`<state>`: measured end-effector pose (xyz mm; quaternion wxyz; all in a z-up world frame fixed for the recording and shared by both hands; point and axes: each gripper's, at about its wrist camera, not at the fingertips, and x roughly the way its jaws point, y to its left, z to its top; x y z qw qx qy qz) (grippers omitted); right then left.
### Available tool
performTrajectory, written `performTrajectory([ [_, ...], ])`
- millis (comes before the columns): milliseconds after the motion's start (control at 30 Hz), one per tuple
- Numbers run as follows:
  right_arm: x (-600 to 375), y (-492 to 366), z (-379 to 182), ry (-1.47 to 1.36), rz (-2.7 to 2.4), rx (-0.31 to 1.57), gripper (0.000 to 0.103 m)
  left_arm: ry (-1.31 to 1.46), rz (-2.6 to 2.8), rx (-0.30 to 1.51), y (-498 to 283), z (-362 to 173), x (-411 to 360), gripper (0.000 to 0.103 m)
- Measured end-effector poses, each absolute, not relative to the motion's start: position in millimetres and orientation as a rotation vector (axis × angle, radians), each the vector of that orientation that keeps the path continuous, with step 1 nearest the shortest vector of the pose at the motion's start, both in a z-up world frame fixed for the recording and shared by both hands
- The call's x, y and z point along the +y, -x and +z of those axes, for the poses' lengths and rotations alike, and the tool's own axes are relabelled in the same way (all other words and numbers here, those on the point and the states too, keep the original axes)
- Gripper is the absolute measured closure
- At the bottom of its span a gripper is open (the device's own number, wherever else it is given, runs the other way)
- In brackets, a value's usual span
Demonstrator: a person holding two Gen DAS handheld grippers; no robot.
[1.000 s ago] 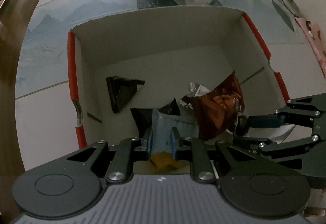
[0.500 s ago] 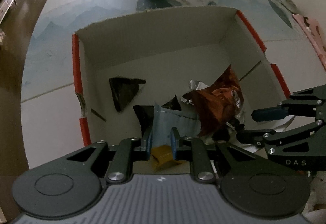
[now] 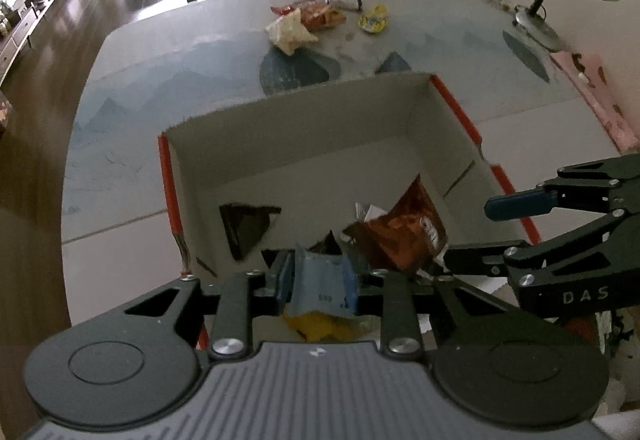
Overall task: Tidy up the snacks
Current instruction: 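Open both grippers to drop the packet and chocolate ball into the box, then move both open grippers from the box back to the snack pile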
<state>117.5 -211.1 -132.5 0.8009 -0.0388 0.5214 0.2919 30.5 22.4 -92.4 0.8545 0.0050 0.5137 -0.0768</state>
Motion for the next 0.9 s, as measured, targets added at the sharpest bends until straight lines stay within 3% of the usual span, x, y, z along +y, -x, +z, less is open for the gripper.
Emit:
performTrajectory([
  [33,-211.8,-118.8,-128.6,0.079,0.625,1.107,0.041,-0.009,-0.162,1.075,-31.7,-90.0,22.7,0.076],
  [133,-215.3,-123.6,-115.4,0.068,0.618,1.062,0.025,-0.006,-0.158,1.050,-36.3,-81.0,23.9,0.071],
  [200,-217.6,-127.5,-107.1,0.063,0.611,1.029,0.022,-0.002,-0.154,1.027,-39.9,-75.0,24.2,0.050],
  [267,-220.8,-132.4,-100.0,0.058,0.604,1.009,0.021,0.007,-0.153,1.002,-43.6,-68.7,24.6,0.043],
  [433,-227.9,-148.1,-83.9,0.041,0.587,0.964,0.013,-0.008,-0.143,0.971,-59.4,-54.1,20.5,0.042],
  [600,-236.9,-171.9,-65.3,0.021,0.561,0.917,0.003,-0.002,-0.126,0.933,-82.0,-37.9,18.4,0.030],
  [800,-248.8,-209.8,-54.1,0.001,0.503,0.888,0.000,0.061,-0.095,0.877,-119.0,-25.4,20.2,0.019],
  [900,-254.1,-232.6,-56.1,-0.003,0.476,0.889,0.000,0.105,-0.078,0.865,-142.0,-25.5,22.7,0.019],
])
